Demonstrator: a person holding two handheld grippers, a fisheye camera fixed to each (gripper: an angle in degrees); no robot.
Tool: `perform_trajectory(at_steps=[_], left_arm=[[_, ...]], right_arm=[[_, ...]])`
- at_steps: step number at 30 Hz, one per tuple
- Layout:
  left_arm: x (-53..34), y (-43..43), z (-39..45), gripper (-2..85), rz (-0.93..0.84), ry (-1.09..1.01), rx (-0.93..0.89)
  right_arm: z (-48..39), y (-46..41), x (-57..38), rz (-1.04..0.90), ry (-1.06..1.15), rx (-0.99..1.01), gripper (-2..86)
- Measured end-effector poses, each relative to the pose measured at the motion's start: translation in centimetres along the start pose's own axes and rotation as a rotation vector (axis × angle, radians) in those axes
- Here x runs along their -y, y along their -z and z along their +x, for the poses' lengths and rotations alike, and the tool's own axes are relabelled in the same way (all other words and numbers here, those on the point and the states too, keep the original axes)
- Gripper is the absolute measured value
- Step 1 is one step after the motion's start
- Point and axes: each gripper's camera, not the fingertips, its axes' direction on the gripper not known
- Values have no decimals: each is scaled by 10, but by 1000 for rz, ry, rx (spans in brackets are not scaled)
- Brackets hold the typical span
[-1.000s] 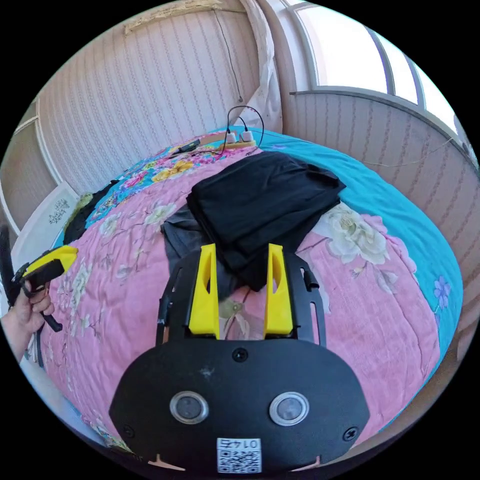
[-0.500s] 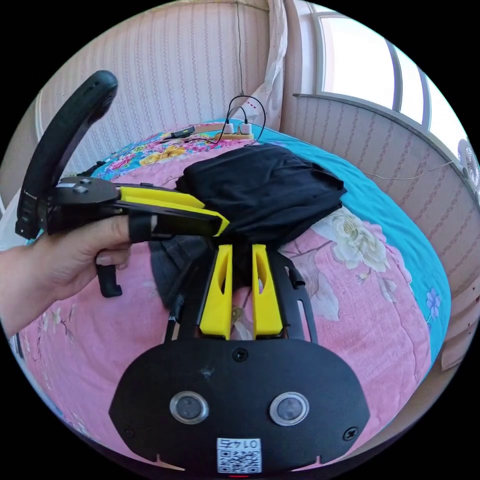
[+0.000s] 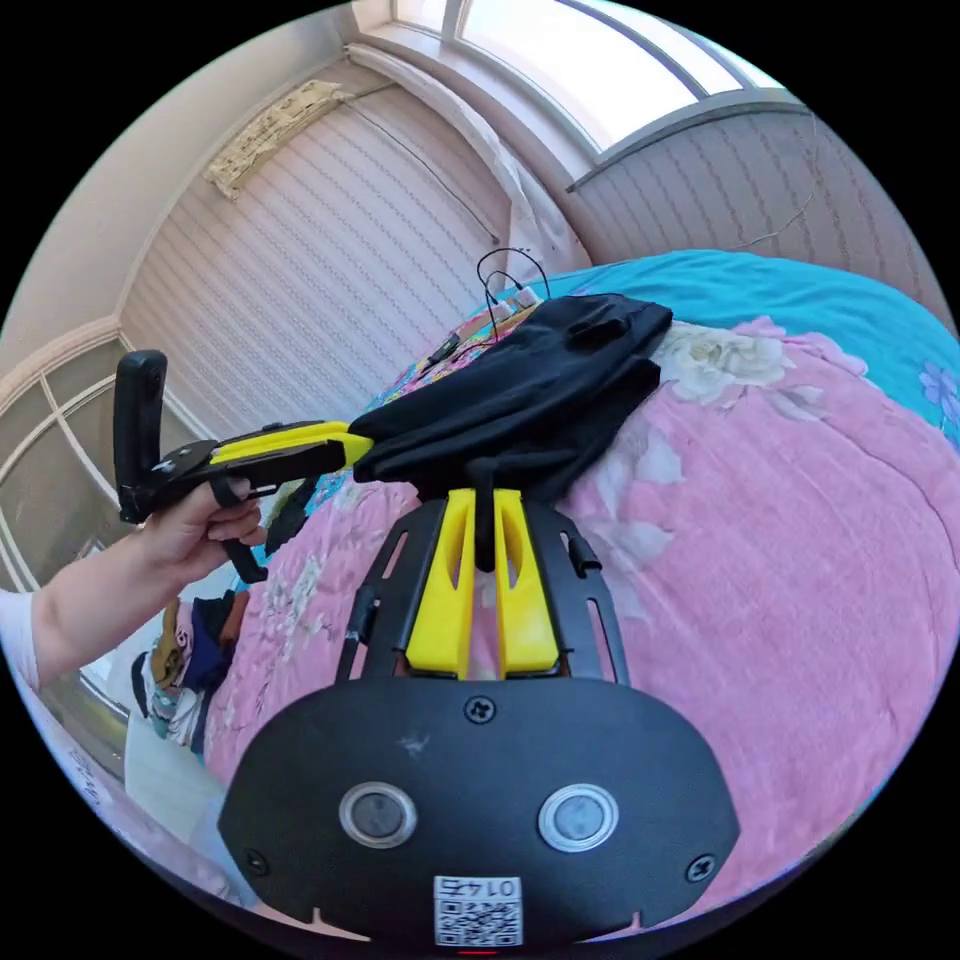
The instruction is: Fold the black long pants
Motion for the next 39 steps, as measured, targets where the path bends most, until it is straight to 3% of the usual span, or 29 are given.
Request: perform_trajectory(at_steps=[5,10,13,16,21,27,32,34,36,39], left_arm=[[-168,114,4,6,48,103,-3],[-379,223,36,6,-10,418,70],[-474,251,54,6,-56,646,93],[-532,275,70,7,10,774,97],[-568,309,69,6,151,837,62],[-600,380,40,-4,377,875,133],[-675,379,22,-7,199,1010,253],[-704,351,17,-5,12,1020,81],[-716,334,19,-1,-68,1033,-90],[-716,344,25,8,-60,1002,-9]], right_arm=[[-158,49,-111,-189,193,203,19],[-270,53,-242,-512,194,430,18],[-310,42,-289,-682,220,440,18],[-343,41,-314,-766,266,435,18],[-381,60,-319,-747,311,354,18],[-423,91,-292,-685,407,419,18],[-396,48,-318,-785,293,386,18],[-371,27,-332,-812,186,361,18],[-354,18,-336,-813,132,329,18],[-329,17,-324,-779,75,281,15]])
